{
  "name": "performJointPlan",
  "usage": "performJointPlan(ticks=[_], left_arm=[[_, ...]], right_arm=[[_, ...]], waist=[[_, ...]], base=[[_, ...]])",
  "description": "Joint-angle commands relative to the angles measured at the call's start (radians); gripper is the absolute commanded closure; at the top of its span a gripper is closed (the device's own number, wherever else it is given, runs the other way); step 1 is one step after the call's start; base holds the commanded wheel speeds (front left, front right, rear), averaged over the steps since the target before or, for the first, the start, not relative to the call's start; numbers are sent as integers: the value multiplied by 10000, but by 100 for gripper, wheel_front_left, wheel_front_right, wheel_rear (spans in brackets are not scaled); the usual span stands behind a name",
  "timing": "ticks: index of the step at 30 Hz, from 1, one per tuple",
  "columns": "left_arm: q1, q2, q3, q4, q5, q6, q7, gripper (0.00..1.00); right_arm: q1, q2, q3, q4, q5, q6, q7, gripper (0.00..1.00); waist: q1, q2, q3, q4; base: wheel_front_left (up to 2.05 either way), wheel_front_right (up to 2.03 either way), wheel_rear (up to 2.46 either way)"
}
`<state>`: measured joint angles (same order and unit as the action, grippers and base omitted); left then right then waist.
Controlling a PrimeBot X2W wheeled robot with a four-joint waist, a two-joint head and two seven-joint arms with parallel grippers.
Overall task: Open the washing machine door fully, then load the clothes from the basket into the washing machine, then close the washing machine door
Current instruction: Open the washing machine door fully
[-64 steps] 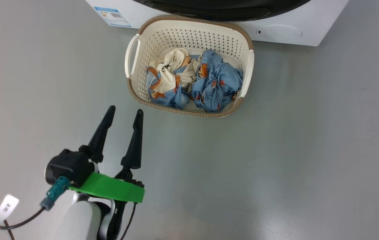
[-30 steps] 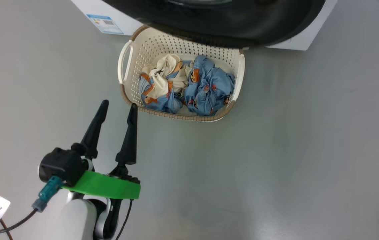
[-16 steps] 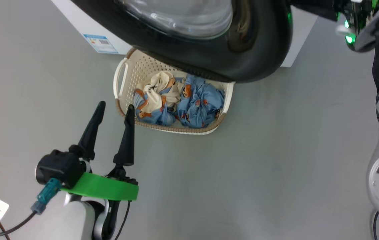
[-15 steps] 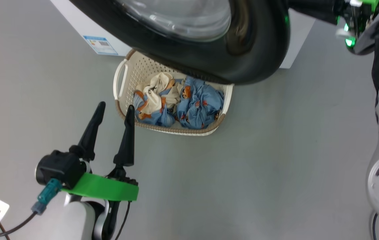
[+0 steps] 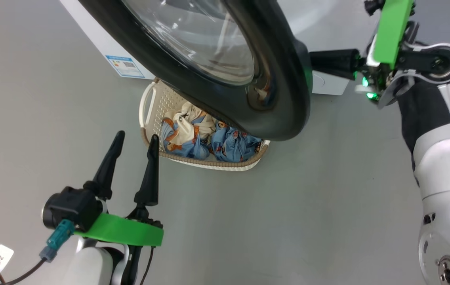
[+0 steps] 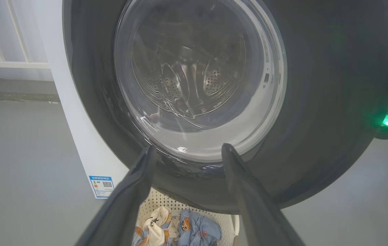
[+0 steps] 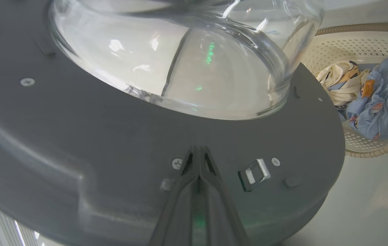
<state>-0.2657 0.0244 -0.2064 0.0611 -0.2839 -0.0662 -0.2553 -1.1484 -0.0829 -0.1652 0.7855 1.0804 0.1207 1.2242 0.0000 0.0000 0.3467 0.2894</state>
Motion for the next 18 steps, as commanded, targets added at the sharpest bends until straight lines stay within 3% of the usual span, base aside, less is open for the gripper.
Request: performJointPlan(ticks=[1,18], left_arm=[[29,258,361,-241,47,-8,-65,0],[91,258,418,-250,147,-12,-65,0]], right_arm=[[96,326,354,-329,270,100,-74,100],[1558,326,3786,-975,3463,100,-1497,100]], waist=[[0,0,-26,30],[0,0,-275,-30]], base=[[0,0,0],[0,0,0]])
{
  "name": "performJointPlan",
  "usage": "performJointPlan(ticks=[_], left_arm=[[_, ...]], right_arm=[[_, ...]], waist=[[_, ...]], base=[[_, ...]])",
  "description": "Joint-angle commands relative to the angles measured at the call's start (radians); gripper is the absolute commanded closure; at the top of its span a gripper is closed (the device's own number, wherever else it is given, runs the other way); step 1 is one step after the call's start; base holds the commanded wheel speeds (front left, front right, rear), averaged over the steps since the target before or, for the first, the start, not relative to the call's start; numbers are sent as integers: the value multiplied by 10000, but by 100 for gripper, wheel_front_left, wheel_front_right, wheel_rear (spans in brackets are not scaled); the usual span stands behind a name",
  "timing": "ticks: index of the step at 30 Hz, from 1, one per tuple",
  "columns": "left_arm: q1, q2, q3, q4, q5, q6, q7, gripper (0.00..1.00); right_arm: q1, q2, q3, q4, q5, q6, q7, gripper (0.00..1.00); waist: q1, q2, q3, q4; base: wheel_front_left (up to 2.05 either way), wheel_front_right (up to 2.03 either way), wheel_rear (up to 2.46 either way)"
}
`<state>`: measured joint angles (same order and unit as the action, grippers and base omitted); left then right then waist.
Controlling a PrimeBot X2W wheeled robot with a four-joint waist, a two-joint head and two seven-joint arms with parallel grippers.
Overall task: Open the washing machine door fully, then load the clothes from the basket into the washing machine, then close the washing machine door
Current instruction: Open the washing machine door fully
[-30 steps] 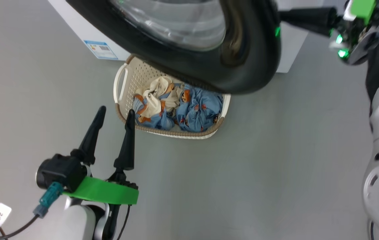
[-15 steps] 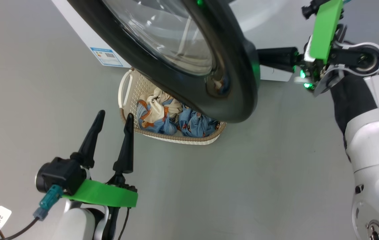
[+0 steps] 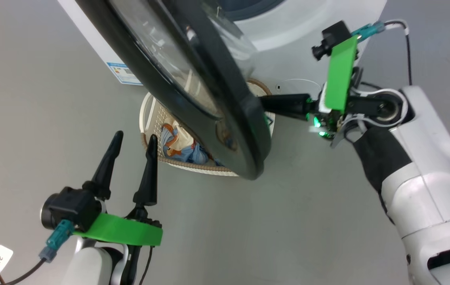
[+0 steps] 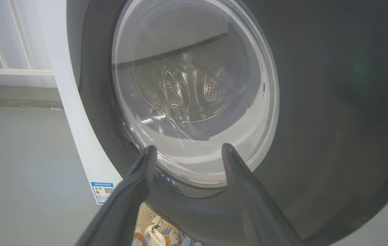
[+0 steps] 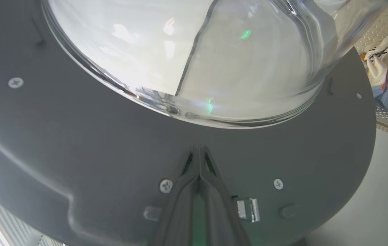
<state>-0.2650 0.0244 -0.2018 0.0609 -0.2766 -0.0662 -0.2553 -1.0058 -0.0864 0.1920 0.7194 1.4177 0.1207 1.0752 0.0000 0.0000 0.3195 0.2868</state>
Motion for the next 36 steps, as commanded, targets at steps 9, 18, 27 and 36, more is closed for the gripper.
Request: performJointPlan(ticks=[9,18,27,36], left_arm=[[76,258,349,-215,55,-1,-65,0],[87,258,339,-235,21,43,-65,0],[86,258,419,-240,16,68,-65,0],[118,258,637,-189,164,35,-65,0]], right_arm=[[460,361,1986,-549,1295,100,-753,100],[405,361,3134,-427,1983,100,-1318,100],[424,361,3531,-372,2300,100,-1728,100],[666,-5,3305,-818,2350,100,-2297,100]], waist=[[0,0,-62,16],[0,0,-60,7],[0,0,-86,-151],[0,0,-278,-432]], base=[[0,0,0],[0,0,0],[0,0,0],[0,0,0]])
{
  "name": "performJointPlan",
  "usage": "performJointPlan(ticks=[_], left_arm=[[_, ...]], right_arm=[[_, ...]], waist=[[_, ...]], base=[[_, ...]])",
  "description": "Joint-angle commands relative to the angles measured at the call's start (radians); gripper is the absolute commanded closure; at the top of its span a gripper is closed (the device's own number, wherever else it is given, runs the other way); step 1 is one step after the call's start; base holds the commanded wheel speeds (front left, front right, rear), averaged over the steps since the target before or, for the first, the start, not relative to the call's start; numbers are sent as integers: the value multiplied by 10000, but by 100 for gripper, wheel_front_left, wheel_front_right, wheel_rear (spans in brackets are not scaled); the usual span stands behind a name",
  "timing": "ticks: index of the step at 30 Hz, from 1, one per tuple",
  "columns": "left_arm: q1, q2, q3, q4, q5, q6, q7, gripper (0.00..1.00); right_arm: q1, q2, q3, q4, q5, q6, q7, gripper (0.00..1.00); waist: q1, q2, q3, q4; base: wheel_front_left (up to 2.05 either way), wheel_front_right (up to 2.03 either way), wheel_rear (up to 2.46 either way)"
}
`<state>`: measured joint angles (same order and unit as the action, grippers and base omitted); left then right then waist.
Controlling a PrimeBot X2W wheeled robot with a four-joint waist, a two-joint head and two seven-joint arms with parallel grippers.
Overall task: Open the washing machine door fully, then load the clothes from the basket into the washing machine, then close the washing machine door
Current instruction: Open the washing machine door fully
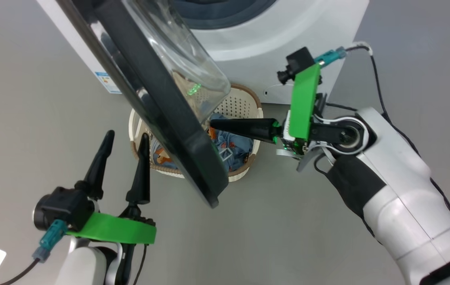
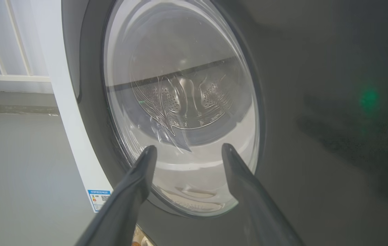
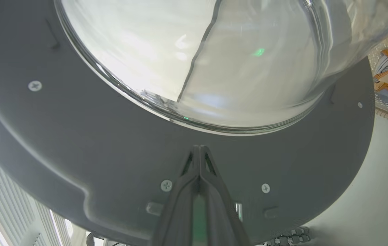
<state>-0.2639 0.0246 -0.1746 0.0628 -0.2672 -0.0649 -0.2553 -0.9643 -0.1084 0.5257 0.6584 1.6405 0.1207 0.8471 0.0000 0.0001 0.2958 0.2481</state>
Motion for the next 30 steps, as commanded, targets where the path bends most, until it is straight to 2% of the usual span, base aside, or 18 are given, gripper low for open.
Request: performJointPlan(ticks=[1,9,10,11,13,14,15,16,22,30], left_arm=[[115,256,396,-198,89,17,-65,0],[305,256,831,-178,357,-74,-65,0],[339,256,901,-167,392,-86,-65,0],[375,256,973,-150,422,-99,-65,0],[450,256,1097,-129,483,-132,-65,0],[492,256,1144,-129,514,-148,-65,0],[539,256,1187,-126,549,-162,-65,0],[588,256,1229,-128,573,-172,-65,0],[852,256,1433,-125,617,-247,-65,0],[1216,256,1557,-227,751,-251,-65,0]], right_arm=[[332,135,-79,-333,124,100,-114,100],[1143,-561,-670,-1484,-61,100,-1497,100],[1248,-625,-753,-1568,-110,100,-1731,93],[1346,-689,-807,-1654,-188,100,-1947,73],[1566,-798,-882,-1803,-360,100,-2351,53],[1681,-845,-895,-1895,-451,100,-2515,37],[1804,-885,-906,-1979,-529,100,-2661,15],[1924,-920,-925,-2052,-611,100,-2823,0],[2610,-1107,-1053,-2611,-1313,100,-3966,0],[3596,-1542,-1073,-3644,-3260,100,-6128,0]], waist=[[0,-1,-83,-79],[0,-1,-467,-482],[0,-1,-530,-547],[0,-1,-596,-615],[0,-1,-736,-751],[0,-1,-811,-817],[0,-1,-891,-881],[0,-1,-970,-944],[0,-1,-1432,-1251],[0,-1,-1803,-1560]], base=[[0,0,0],[0,0,0],[0,0,0],[0,0,0],[0,0,0],[0,0,0],[0,0,0],[0,0,0],[0,0,0],[0,0,0]])
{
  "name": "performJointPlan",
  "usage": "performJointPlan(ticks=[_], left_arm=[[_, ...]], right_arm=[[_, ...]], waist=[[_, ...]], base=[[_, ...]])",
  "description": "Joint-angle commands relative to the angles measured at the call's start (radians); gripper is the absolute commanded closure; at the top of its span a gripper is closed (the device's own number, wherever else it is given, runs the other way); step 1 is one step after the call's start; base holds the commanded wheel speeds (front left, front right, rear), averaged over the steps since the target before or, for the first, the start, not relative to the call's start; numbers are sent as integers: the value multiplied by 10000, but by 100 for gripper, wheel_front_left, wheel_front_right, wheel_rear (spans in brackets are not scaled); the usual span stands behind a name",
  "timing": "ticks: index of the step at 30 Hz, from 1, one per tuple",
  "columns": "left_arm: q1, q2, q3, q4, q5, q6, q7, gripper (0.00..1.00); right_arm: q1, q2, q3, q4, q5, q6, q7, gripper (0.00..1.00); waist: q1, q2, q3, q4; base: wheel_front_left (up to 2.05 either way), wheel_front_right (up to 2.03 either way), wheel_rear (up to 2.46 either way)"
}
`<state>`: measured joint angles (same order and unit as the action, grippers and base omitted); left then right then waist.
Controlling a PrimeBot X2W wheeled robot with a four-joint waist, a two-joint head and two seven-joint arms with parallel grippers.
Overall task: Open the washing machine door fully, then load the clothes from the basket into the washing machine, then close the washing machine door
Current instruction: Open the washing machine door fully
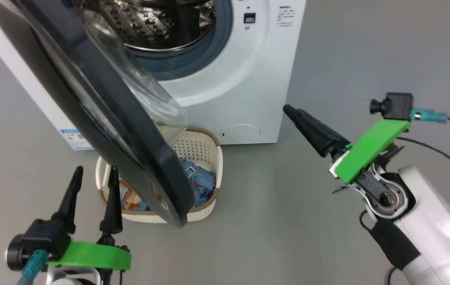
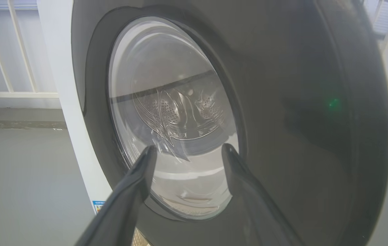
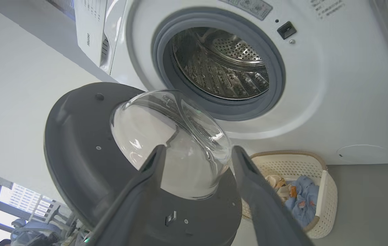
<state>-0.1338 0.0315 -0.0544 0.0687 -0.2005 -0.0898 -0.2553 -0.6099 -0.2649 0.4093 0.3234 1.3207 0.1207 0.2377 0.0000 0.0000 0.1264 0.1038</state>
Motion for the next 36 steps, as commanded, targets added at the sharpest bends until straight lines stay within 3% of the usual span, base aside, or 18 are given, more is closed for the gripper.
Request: performJointPlan(ticks=[1,9,13,25,36], left_arm=[[-51,187,377,-308,90,3,-65,0],[232,187,621,-407,121,43,-65,0],[352,187,716,-418,122,81,-65,0],[813,187,752,-610,130,342,-65,0],[1225,187,910,-743,135,573,-65,0]], right_arm=[[173,-55,110,-443,-366,100,-324,0],[1263,-682,104,-1248,-3154,100,-2977,0],[1692,-800,-69,-1339,-4339,100,-3804,0],[3142,-669,-813,-1561,-7626,100,-4748,0],[5004,256,-2450,-2193,-9586,100,-4985,0]], waist=[[0,0,-115,-148],[0,0,-250,-501],[0,0,-370,-693],[0,0,-749,-1040],[0,0,-1002,-1266]], base=[[0,0,0],[0,0,0],[0,0,0],[0,0,0],[0,0,0]])
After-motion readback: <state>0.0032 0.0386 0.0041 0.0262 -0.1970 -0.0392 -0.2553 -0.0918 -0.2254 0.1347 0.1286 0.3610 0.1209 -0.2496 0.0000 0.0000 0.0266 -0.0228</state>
